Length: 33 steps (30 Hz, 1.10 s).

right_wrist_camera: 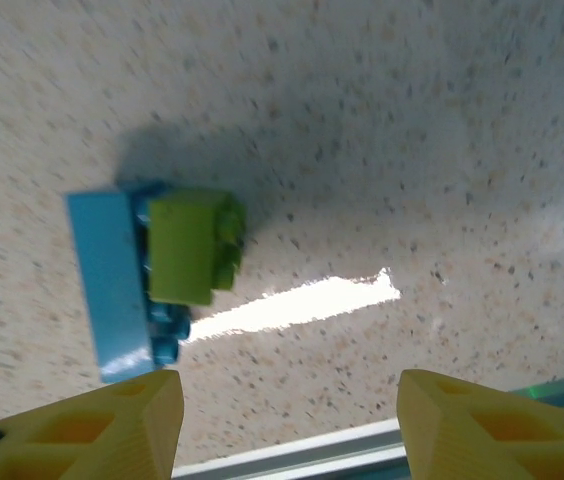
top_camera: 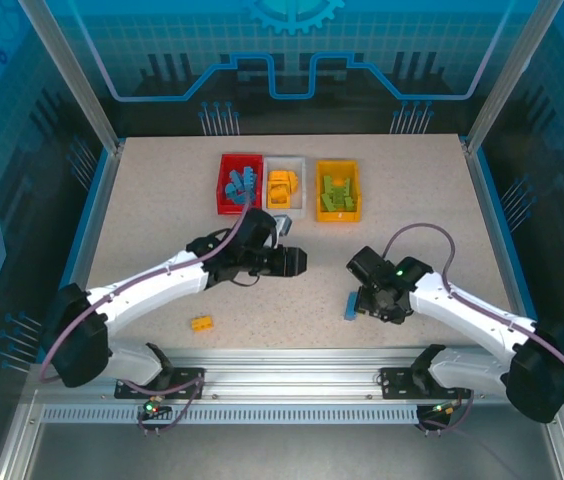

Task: Sort the legos into containers by color

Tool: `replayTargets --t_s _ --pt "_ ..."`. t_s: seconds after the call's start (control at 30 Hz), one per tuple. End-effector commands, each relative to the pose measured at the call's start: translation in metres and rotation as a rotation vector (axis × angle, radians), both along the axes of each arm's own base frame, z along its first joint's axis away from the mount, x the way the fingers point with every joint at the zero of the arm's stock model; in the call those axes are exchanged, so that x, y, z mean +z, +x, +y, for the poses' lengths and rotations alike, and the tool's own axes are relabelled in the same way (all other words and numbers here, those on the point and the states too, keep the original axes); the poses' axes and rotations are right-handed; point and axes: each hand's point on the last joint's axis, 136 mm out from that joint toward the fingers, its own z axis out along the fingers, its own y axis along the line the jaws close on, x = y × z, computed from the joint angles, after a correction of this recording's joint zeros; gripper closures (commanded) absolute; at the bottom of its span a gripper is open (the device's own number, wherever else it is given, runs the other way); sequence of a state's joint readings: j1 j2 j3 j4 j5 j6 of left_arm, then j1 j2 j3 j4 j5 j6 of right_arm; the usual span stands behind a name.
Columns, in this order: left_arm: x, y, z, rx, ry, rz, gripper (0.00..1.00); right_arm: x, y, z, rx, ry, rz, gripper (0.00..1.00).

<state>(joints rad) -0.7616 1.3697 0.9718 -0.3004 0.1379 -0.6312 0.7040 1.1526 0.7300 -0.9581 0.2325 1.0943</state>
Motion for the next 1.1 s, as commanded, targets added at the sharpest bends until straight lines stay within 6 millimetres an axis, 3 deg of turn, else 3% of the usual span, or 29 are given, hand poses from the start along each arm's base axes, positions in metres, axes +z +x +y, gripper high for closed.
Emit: replayTargets --t_s 0.0,0.27,0.47,0.6,0.8,1.07 --pt "0.023 -0.001 -0.001 0.058 -0.067 -0.047 0.44 -0.016 -0.011 0.005 0.001 0.011 0.057 0.4" --pt "0.02 -0.014 -0.003 0.043 -0.058 -0.03 0.44 -0.042 0.013 0.031 0.086 0.065 0.059 0.38" --pt "0.021 -0.016 -0.005 0.046 -0.061 -0.034 0.44 -0.042 0.036 0.026 0.069 0.077 0.015 0.37" --pt "0.017 -0.018 -0.007 0.038 -0.057 -0.028 0.44 -0.041 0.041 0.019 0.034 0.088 0.02 0.38" --pt "0.014 -0.026 -0.013 0.012 -0.064 -0.022 0.44 -0.051 0.039 0.01 -0.021 0.111 0.031 0.57" --pt "0.022 -0.035 -0.024 -0.023 -0.123 -0.016 0.43 -0.035 0.042 -0.001 -0.031 0.066 -0.028 0.77"
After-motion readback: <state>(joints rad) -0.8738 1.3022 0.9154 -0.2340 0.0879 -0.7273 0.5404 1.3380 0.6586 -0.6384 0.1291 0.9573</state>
